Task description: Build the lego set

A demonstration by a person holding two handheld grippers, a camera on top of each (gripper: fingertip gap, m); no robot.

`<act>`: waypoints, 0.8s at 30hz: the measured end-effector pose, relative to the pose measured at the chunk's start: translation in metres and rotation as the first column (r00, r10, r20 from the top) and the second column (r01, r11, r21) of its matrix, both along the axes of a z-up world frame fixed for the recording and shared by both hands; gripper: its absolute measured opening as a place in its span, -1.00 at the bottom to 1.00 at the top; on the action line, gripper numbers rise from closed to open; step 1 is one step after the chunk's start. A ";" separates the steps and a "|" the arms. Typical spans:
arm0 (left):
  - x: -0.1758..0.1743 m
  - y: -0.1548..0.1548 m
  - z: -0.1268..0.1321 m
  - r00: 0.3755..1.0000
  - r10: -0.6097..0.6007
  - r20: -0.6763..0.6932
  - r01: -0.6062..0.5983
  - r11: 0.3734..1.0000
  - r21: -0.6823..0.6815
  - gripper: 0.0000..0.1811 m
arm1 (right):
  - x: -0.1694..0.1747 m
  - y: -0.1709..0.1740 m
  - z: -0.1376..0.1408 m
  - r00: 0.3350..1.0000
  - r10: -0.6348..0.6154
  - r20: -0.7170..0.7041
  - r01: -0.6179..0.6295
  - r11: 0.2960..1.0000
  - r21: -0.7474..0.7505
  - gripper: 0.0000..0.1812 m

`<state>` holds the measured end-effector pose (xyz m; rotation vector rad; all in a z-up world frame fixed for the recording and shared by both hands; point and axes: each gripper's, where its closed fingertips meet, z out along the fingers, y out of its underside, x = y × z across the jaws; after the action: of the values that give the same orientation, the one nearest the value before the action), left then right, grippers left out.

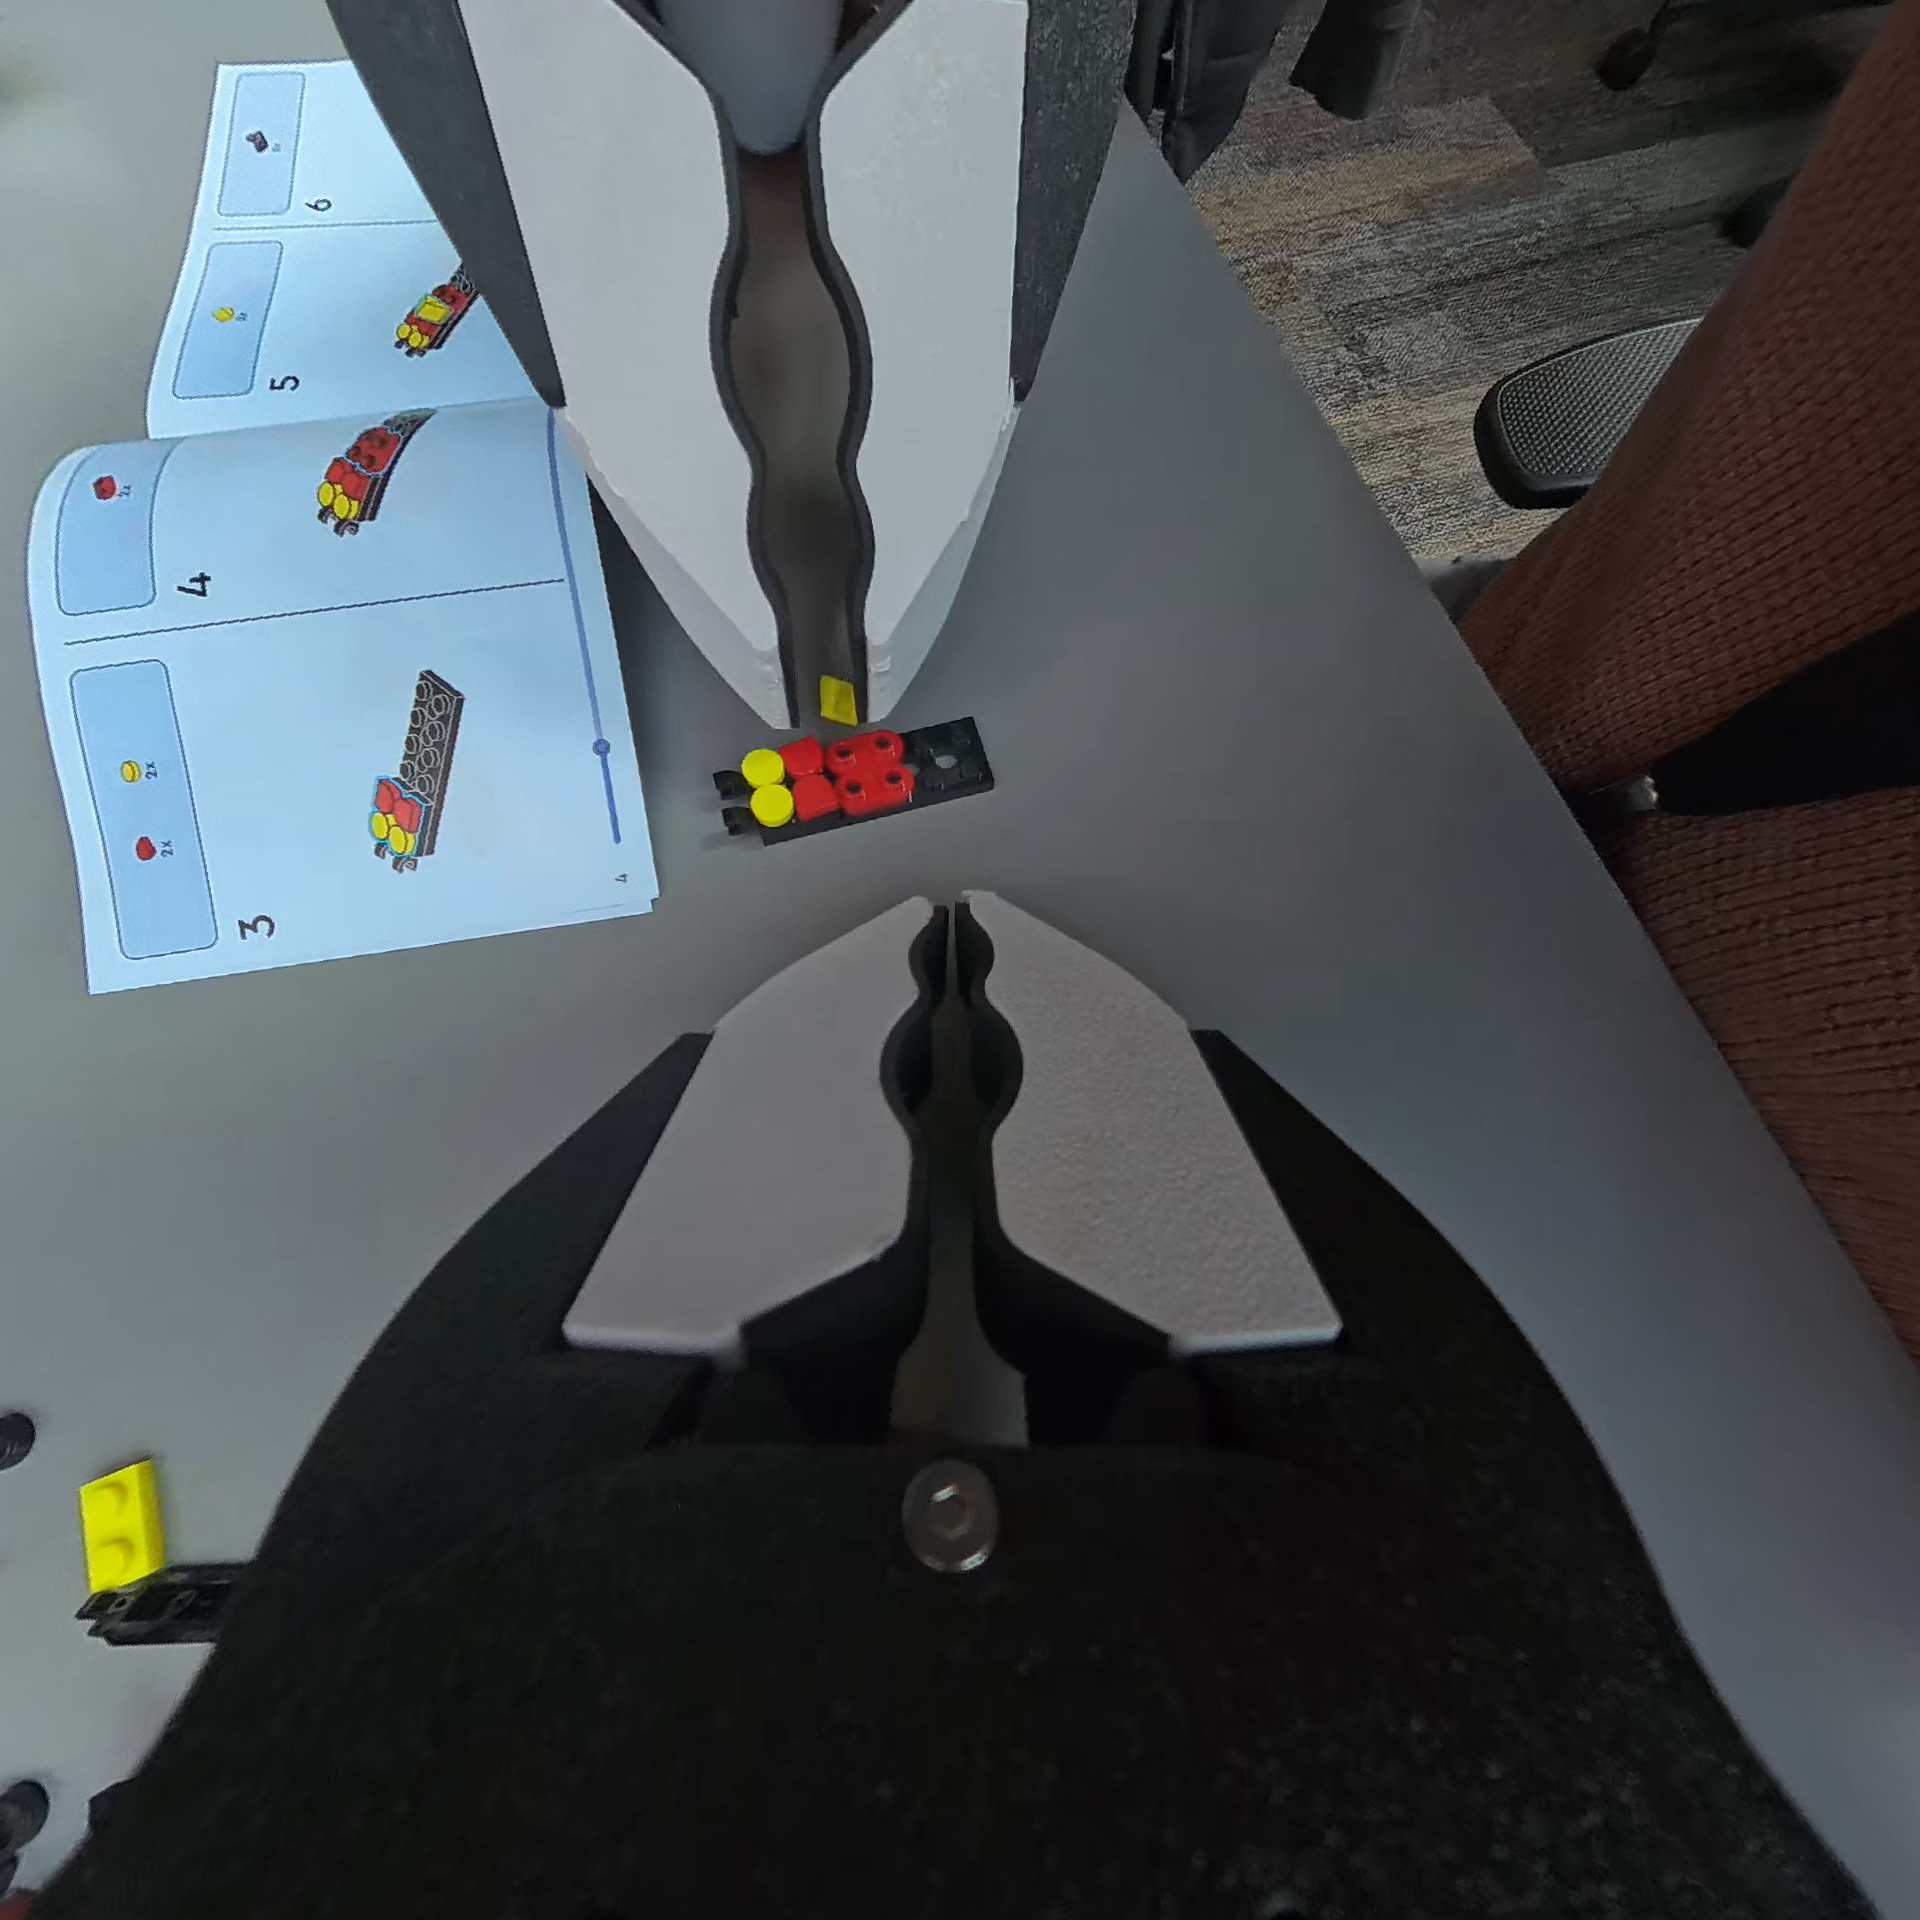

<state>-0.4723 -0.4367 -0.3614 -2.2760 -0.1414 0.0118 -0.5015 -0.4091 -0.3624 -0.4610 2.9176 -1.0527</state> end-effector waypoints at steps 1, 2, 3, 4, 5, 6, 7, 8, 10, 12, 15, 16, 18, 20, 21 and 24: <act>0.000 0.000 -0.001 1.000 0.002 0.000 -0.002 1.000 -0.003 -0.98 | 0.000 0.001 0.000 1.000 -0.004 -0.006 0.004 1.000 0.000 -0.89; 0.000 0.000 -0.001 1.000 0.004 -0.004 -0.004 1.000 -0.005 -0.98 | 0.000 0.003 0.001 1.000 -0.011 0.001 0.011 1.000 0.001 -0.88; -0.001 0.000 -0.001 1.000 0.008 -0.010 -0.008 1.000 -0.007 -0.98 | -0.001 0.007 0.003 1.000 -0.023 0.004 0.023 1.000 0.001 -0.90; -0.001 0.000 -0.001 1.000 0.015 -0.017 -0.015 1.000 -0.007 -0.98 | -0.003 0.012 0.002 0.999 -0.045 0.003 0.045 0.999 0.012 -0.91; -0.003 0.001 0.000 0.999 0.028 -0.024 -0.028 1.000 -0.005 -0.98 | -0.005 0.018 0.000 0.997 -0.077 0.010 0.077 0.997 0.025 -0.92; -0.005 0.003 0.001 0.999 0.044 -0.030 -0.044 0.999 0.001 -0.98 | -0.007 0.021 -0.001 0.993 -0.114 0.030 0.113 0.993 0.025 -0.91; -0.006 0.005 0.002 0.998 0.052 -0.027 -0.052 0.999 0.009 -0.98 | -0.008 0.023 -0.004 0.987 -0.153 0.057 0.152 0.988 0.025 -0.90; -0.005 0.007 0.002 0.999 0.048 -0.016 -0.047 0.999 0.015 -0.98 | -0.007 0.024 -0.006 0.983 -0.167 0.077 0.166 0.986 0.023 -0.89; -0.004 0.009 0.001 0.999 0.037 -0.020 -0.037 0.999 0.008 -0.98 | -0.008 0.024 -0.010 0.988 -0.151 0.034 0.152 0.988 -0.017 -0.86; -0.003 0.010 0.001 0.999 0.030 -0.027 -0.030 1.000 -0.003 -0.98 | -0.007 0.023 -0.011 0.990 -0.137 0.034 0.138 0.990 -0.035 -0.86; -0.003 0.011 0.004 0.999 0.027 -0.034 -0.027 1.000 -0.001 -0.98 | -0.006 0.019 -0.012 0.993 -0.115 0.041 0.116 0.993 -0.032 -0.86; -0.002 0.011 0.004 0.999 0.024 -0.032 -0.024 1.000 -0.006 -0.98 | -0.006 0.018 -0.012 0.994 -0.105 0.042 0.106 0.994 -0.030 -0.86; -0.002 0.011 0.004 0.999 0.021 -0.035 -0.022 1.000 -0.009 -0.98 | -0.005 0.017 -0.012 0.996 -0.081 0.035 0.081 0.997 -0.014 -0.88; -0.004 0.012 0.004 0.999 0.031 -0.035 -0.032 0.999 -0.009 -0.98 | -0.006 0.016 -0.012 0.997 -0.080 0.021 0.080 0.997 0.009 -0.91; -0.005 0.012 0.003 0.999 0.039 -0.031 -0.040 0.999 -0.007 -0.98 | -0.005 0.015 -0.010 0.997 -0.073 0.020 0.073 0.997 0.018 -0.92; -0.008 0.015 0.002 0.997 0.073 -0.015 -0.073 0.997 -0.004 -0.98 | -0.004 0.011 -0.006 0.998 -0.055 -0.016 0.056 0.996 0.071 -0.92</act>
<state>-0.4808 -0.4219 -0.3592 -2.2741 -0.2162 0.0675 -0.5052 -0.3979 -0.3682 -0.3890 2.9853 -0.9507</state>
